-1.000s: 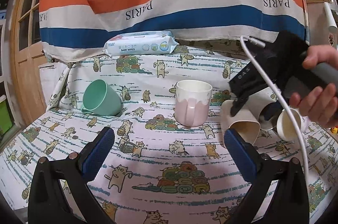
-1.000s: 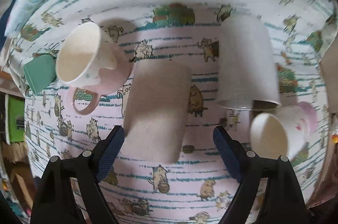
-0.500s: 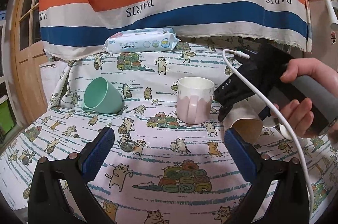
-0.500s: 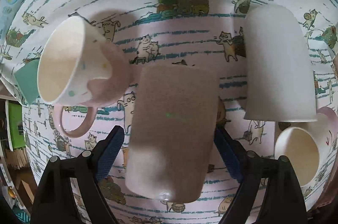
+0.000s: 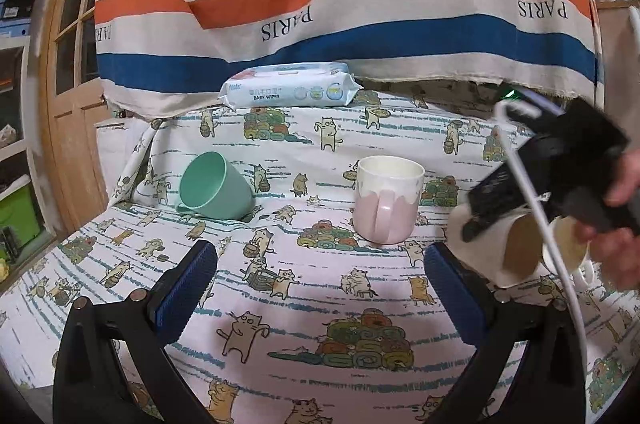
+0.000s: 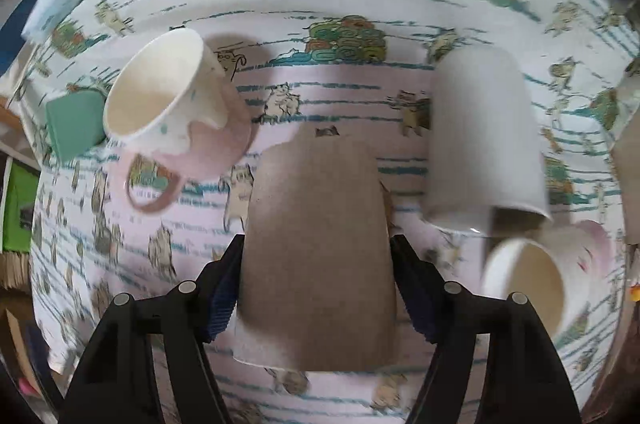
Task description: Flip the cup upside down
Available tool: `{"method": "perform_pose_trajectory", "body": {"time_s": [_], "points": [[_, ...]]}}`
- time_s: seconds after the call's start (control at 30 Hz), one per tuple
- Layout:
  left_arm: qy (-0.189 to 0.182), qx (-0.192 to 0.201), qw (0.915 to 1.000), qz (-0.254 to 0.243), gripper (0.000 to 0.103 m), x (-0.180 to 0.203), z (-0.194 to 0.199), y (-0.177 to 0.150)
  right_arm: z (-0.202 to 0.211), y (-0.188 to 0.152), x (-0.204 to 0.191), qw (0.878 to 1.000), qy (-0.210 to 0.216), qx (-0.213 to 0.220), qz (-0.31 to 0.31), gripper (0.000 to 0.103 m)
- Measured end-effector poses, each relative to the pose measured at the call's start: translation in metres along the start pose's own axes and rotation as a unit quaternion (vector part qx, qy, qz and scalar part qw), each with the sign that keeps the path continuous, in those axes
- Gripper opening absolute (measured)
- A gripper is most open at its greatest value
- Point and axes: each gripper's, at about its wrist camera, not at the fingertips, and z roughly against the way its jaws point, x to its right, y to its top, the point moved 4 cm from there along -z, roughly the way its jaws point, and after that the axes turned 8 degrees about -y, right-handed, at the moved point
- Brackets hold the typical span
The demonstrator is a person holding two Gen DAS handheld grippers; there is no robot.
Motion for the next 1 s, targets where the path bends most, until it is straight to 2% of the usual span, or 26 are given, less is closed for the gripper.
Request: {"method": "perform_pose_trajectory", "body": {"time_s": [0.2,0.37,0.5,0.67,0.87,1.0], "points": [[0.0,-0.004,1.0,-0.002,0.103,0.0,-0.002,0.0,0.028,-0.037,0.016,0.999,0.018,0.043,-0.005,0.072],[0.017,0.001,0.9999,0.0,0.103,-0.001,0.0,0.0,0.041,-0.069,0.028,0.994,0.061,0.083,-0.032,0.072],[0.009,0.008,0.9999,-0.002,0.103,-0.001,0.003,0.0,0.035,-0.094,0.026,0.991,0.1,0.069,-0.047,0.072],[0.004,0.009,0.9999,-0.006,0.103,0.001,0.004,0.001,0.026,-0.116,0.026,0.989,0.124,0.056,-0.059,0.072],[0.013,0.001,0.9999,-0.002,0.103,-0.001,0.0,0.0,0.012,-0.127,0.027,0.99,0.112,0.053,-0.061,0.072],[0.013,0.005,0.9999,-0.004,0.103,0.0,0.001,0.0,0.012,-0.129,0.024,0.989,0.124,0.063,-0.045,0.073]]}}
